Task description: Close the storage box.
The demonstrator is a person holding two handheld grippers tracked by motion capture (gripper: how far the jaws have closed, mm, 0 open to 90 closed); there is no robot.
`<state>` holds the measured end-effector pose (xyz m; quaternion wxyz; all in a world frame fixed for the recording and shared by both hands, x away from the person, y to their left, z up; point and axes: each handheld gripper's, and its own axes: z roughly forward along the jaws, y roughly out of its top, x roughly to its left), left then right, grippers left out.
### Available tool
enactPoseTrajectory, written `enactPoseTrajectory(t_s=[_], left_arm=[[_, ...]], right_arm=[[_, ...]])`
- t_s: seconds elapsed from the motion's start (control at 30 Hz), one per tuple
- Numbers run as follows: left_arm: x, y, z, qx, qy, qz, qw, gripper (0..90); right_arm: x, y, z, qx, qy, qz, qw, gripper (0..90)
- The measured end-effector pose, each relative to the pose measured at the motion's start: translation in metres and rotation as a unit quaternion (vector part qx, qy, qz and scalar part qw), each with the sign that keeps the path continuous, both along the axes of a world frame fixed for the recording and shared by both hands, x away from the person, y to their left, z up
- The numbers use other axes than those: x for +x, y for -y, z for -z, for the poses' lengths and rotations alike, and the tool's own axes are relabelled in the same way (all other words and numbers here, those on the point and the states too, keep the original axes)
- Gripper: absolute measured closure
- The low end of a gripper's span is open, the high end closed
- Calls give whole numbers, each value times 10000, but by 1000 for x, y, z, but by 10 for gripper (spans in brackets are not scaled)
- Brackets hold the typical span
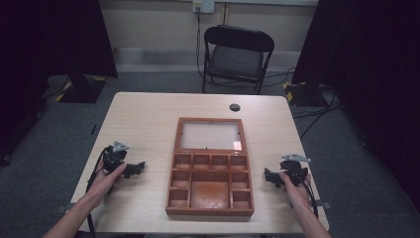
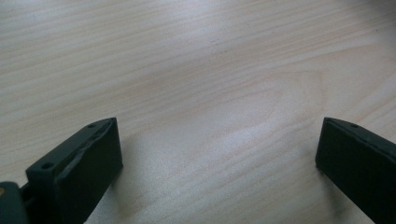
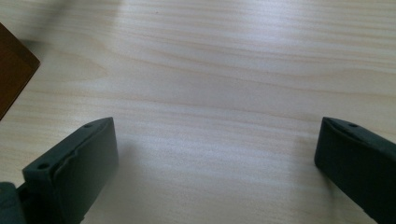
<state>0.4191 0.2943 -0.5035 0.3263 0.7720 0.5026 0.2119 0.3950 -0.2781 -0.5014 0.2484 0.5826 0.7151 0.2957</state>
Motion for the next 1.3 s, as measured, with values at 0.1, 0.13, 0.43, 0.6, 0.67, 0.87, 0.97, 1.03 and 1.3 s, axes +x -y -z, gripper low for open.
enactPoseTrajectory(t_s=[0.1,0.13,0.43,0.6,0.67,0.87,0.97,1.03,1.3], left_arm=[[0,-1,0,1,-19,29,10000,0],[0,0,-1,5,-50,27,10000,0],[0,-6,-8,-93,-128,-9,9999,174],[-1,-3,-12,-133,-42,49,9999,176],[-1,-2,-14,-149,-11,75,9999,176],[-3,2,-22,-337,138,103,9993,176],[-4,6,-28,-341,152,167,9992,170],[-5,11,-32,-363,234,197,9989,167],[1,27,-50,-524,414,395,9970,179]], right_arm=[[-1,-1,0,-8,-12,95,10000,0],[-1,-1,-1,-21,-47,81,10000,0],[-2,2,-6,-15,-15,48,10000,172],[-3,5,-10,89,21,47,9999,136],[-3,4,-13,105,111,31,9999,141],[-4,-4,-19,102,124,-342,9993,143],[-2,-5,-24,183,142,-475,9986,144],[1,-7,-28,107,85,-536,9985,156],[18,-11,-52,405,241,-665,9967,163]])
